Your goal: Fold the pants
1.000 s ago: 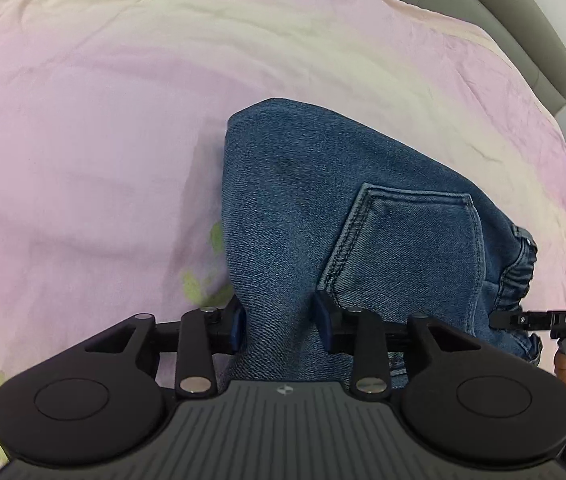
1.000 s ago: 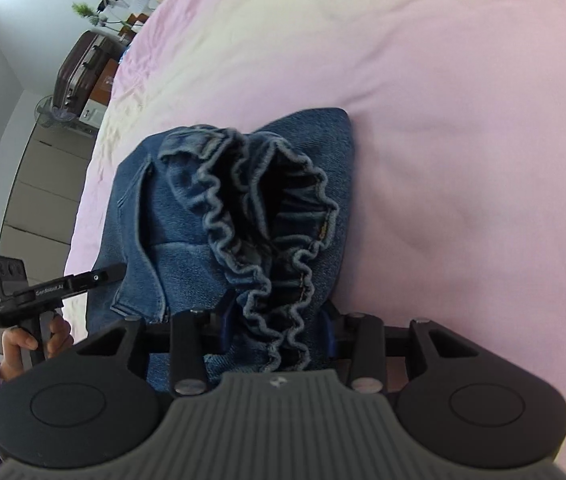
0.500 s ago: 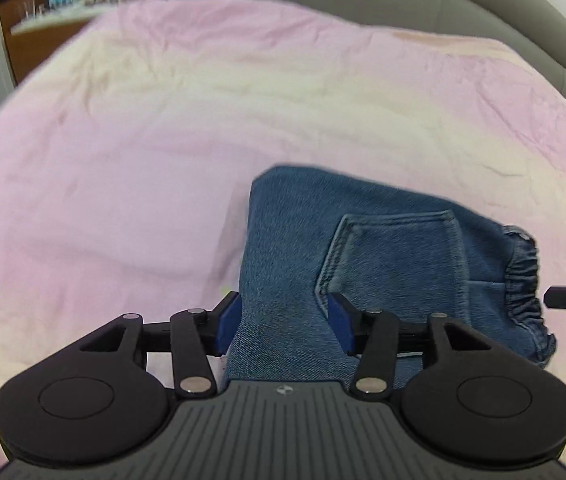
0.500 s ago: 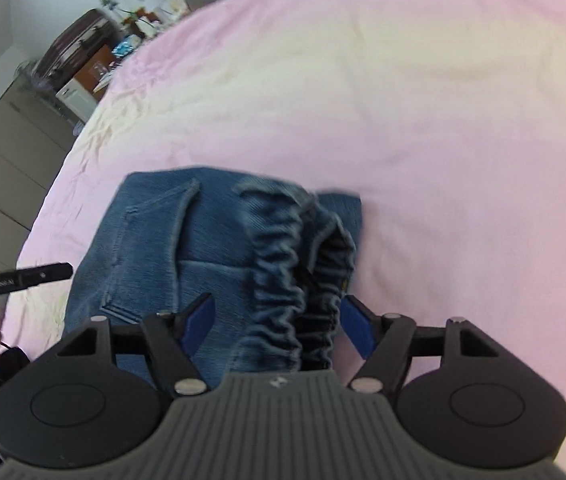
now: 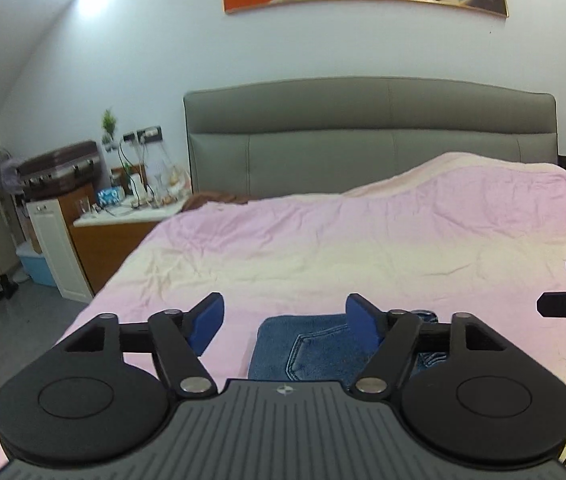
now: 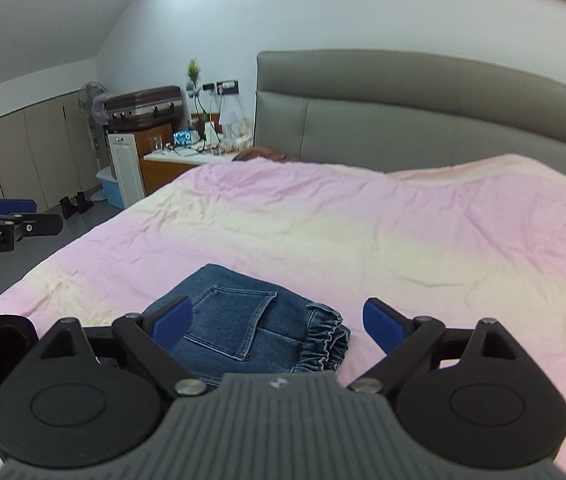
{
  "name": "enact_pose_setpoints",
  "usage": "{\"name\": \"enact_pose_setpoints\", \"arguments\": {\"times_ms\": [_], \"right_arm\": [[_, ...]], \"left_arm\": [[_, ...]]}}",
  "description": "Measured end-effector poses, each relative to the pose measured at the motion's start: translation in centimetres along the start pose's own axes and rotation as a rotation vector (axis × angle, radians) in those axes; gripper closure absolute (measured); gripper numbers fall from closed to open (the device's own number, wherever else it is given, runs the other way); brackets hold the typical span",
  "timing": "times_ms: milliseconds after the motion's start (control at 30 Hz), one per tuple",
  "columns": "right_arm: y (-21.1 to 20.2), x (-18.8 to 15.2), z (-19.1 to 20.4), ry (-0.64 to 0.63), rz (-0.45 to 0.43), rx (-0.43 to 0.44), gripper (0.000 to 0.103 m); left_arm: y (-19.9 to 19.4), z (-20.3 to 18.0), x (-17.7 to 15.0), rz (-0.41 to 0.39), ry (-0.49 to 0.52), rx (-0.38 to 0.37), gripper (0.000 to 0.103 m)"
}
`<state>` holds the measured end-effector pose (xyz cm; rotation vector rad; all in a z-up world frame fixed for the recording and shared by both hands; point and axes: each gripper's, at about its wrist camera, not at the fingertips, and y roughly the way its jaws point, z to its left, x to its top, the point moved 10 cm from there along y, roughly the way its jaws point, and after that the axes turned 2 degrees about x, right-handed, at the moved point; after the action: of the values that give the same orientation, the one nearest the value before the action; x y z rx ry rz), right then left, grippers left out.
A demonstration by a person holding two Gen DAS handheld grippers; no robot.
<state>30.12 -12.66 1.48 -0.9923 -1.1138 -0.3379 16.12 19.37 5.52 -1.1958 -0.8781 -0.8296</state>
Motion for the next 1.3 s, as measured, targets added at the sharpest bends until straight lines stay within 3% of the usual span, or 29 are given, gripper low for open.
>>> {"name": "enact_pose_setpoints", "arguments": {"times_ms": [133,333,467,700,900,1300], "right_arm": [[-4.9,-1.9,2.3,-0.063,-0.08,-0.026,0.007],[-9.2,-6.4,4.1,-0.06,-0.155,-0.073,0.006],[-10.1,-9.9,4.8,-0.069,-0.163,-0.108,0.006],[-8.9,-14.7,4.8,-0.054,-0.101,-0.122,0.006],[-8.7,-15.9,3.9,-0.02,-0.095,-0.136,0.006],[-9.0,-15.7,3.2,0.0,-0.108,-0.141,0.006]], "left_arm": [[-3.8,-1.8,-0.9,-0.05,-0.002,0.055,0.01],[-5.5,-3.9,-4.7,-0.007,-0.053,0.072,0.009],[-5.3,-4.5,-7.7,0.023,-0.101,0.088,0.009],[-4.9,-6.6,-12.1,0.098,-0.062,0.101,0.009],[-5.3,-8.7,-13.6,0.12,-0.044,0.082,0.009],[-5.3,-9.5,-13.7,0.116,-0.03,0.077,0.009]]}}
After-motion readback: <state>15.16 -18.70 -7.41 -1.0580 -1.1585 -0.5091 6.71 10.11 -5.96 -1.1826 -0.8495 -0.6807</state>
